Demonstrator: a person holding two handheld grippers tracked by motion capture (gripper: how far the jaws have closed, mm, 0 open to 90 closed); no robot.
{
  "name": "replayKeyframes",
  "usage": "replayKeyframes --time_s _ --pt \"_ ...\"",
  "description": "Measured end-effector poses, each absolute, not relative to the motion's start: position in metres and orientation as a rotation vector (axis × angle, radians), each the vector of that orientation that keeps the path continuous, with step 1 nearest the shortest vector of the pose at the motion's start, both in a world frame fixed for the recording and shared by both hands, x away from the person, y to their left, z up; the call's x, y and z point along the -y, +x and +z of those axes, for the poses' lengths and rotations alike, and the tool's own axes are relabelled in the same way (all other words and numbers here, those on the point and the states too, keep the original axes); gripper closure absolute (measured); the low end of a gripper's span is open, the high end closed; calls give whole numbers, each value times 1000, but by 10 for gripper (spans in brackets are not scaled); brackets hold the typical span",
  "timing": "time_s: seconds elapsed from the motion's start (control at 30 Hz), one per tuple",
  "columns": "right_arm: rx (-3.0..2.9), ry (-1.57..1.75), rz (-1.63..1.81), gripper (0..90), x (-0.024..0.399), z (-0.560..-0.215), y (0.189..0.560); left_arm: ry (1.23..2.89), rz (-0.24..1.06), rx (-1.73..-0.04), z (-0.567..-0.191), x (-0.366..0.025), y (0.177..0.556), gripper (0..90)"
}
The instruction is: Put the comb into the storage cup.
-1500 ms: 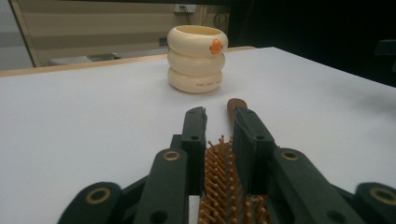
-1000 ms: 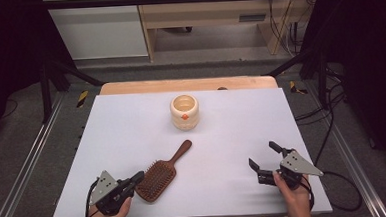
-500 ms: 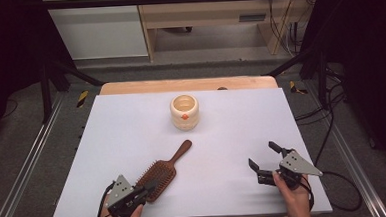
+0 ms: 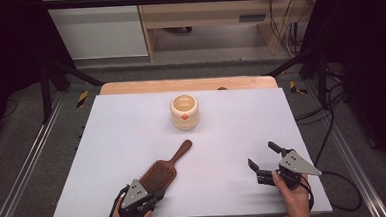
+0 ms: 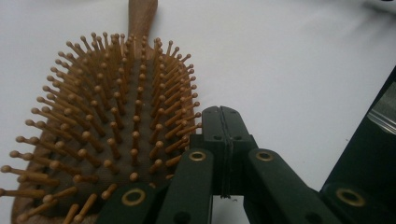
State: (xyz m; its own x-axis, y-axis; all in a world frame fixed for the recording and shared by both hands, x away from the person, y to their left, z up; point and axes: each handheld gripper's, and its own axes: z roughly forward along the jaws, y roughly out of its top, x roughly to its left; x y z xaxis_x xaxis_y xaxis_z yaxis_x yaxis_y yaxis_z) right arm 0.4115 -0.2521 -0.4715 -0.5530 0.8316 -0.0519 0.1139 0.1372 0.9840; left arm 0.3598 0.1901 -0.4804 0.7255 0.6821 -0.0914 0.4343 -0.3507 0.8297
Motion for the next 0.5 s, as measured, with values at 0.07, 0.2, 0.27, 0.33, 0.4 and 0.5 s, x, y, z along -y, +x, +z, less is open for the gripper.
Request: replayKeyframes --time_s 0.07,0.2,0.27,0.33,0.4,0.5 --pt "-1788 910 1466 80 252 -472 411 1999 335 -852 -480 -190 360 900" --pt "-1790 913 1466 80 252 -472 412 1985 333 -848 -479 -191 359 900" --pt "-1791 913 1464 80 252 -472 412 1977 322 -835 -478 -190 358 900" --pt "-1790 914 1465 80 253 -472 412 1994 322 -822 -479 -186 355 900" --pt "-1788 915 1465 80 253 -472 412 2008 319 -815 -480 -184 354 900" --pt "-1789 915 1466 80 253 -472 412 2047 337 -832 -484 -181 354 900"
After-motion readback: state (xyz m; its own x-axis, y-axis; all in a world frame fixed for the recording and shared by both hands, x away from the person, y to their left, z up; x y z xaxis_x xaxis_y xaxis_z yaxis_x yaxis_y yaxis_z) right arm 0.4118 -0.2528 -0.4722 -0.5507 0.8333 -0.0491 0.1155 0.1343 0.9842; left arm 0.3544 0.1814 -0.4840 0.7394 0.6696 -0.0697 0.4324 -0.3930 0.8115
